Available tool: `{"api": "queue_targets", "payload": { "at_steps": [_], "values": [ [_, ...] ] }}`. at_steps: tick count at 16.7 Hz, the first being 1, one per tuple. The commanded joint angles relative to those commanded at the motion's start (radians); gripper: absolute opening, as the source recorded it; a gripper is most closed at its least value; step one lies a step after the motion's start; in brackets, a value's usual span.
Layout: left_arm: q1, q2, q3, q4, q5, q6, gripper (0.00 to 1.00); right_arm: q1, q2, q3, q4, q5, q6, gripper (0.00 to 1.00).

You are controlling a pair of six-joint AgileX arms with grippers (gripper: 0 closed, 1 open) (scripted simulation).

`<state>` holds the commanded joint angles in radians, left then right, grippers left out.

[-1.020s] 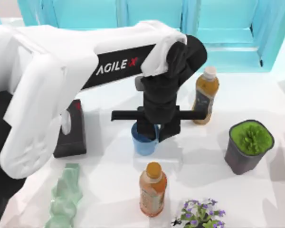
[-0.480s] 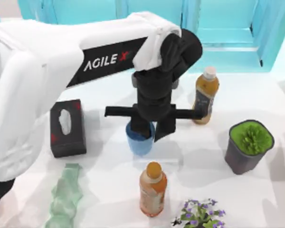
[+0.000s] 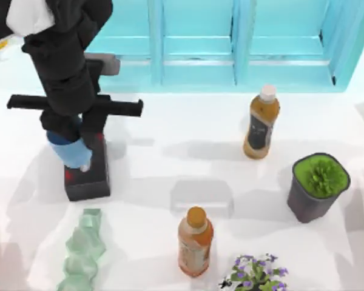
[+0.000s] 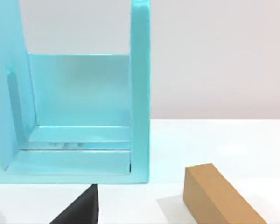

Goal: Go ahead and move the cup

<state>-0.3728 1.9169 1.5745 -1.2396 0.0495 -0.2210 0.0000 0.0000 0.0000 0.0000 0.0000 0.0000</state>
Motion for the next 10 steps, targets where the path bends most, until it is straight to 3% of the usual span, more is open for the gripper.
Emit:
{"api": "queue_targets", "payload": {
  "at_steps": [5,10],
  "values": [
    [0.273,-0.077,-0.146,0.069,-0.042,0.175,0.00,0.000,0.000,0.000,0.000,0.000,0.000,1.00],
    [0.334,-0.081,-0.179,0.107,-0.058,0.206,0.00,0.000,0.000,0.000,0.000,0.000,0.000,1.00]
  ]
}}
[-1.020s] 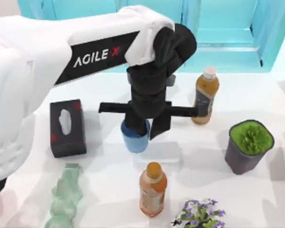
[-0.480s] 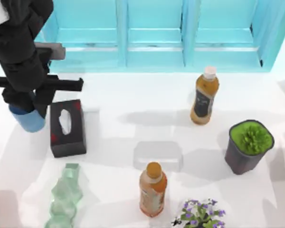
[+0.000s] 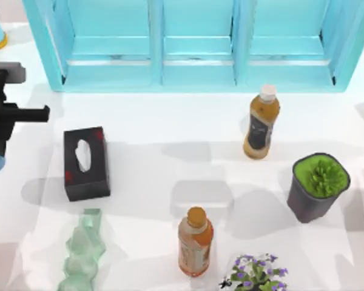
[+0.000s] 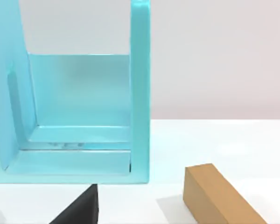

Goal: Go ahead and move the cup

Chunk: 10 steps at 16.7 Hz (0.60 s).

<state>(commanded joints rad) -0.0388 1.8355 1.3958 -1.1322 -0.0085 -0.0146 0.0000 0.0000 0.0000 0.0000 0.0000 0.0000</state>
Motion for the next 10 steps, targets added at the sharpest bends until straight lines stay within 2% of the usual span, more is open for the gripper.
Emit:
{"api": "queue_targets", "payload": {
  "at_steps": [4,10],
  "values": [
    [0.000,0.012,-0.013,0.014,-0.002,0.006,0.00,0.000,0.000,0.000,0.000,0.000,0.000,1.00],
    [0.022,0.056,-0.136,0.209,0.001,0.022,0.00,0.000,0.000,0.000,0.000,0.000,0.000,1.00]
  ]
}}
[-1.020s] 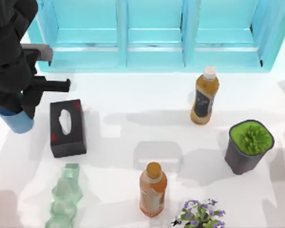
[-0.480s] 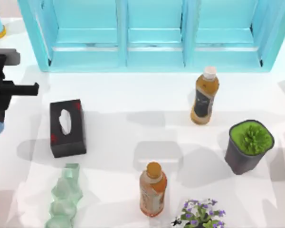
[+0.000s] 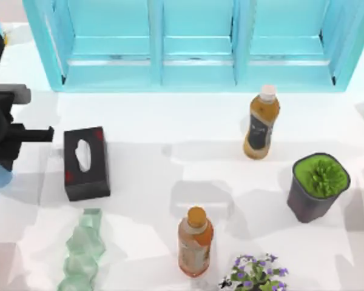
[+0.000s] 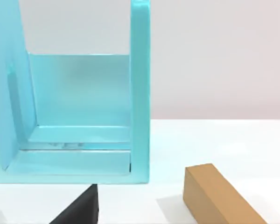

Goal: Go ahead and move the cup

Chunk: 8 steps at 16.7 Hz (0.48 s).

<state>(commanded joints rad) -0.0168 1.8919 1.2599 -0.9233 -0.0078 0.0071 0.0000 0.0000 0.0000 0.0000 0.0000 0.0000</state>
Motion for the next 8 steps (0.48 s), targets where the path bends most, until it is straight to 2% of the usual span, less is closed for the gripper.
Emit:
{"api": "queue_targets", "payload": {
  "at_steps": [6,8],
  "values": [
    [0.007,0.020,-0.031,0.035,0.000,0.008,0.00,0.000,0.000,0.000,0.000,0.000,0.000,1.00],
    [0.007,0.020,-0.031,0.035,0.000,0.008,0.15,0.000,0.000,0.000,0.000,0.000,0.000,1.00]
  ]
}}
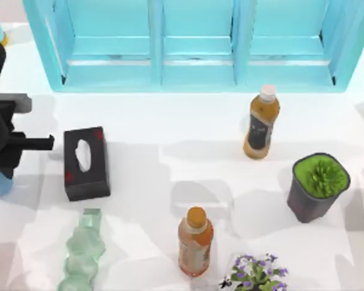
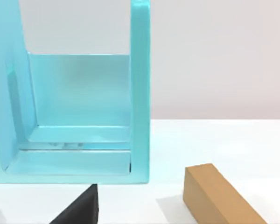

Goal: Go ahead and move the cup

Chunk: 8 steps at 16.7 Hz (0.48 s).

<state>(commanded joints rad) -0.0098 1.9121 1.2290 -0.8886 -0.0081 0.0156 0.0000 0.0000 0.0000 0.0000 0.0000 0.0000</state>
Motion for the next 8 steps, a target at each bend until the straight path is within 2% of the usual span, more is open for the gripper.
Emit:
{"api": "queue_targets", "payload": {
  "at_steps": [8],
  "values": [
    [0.000,0.000,0.000,0.000,0.000,0.000,0.75,0.000,0.000,0.000,0.000,0.000,0.000,1.00]
  ]
}}
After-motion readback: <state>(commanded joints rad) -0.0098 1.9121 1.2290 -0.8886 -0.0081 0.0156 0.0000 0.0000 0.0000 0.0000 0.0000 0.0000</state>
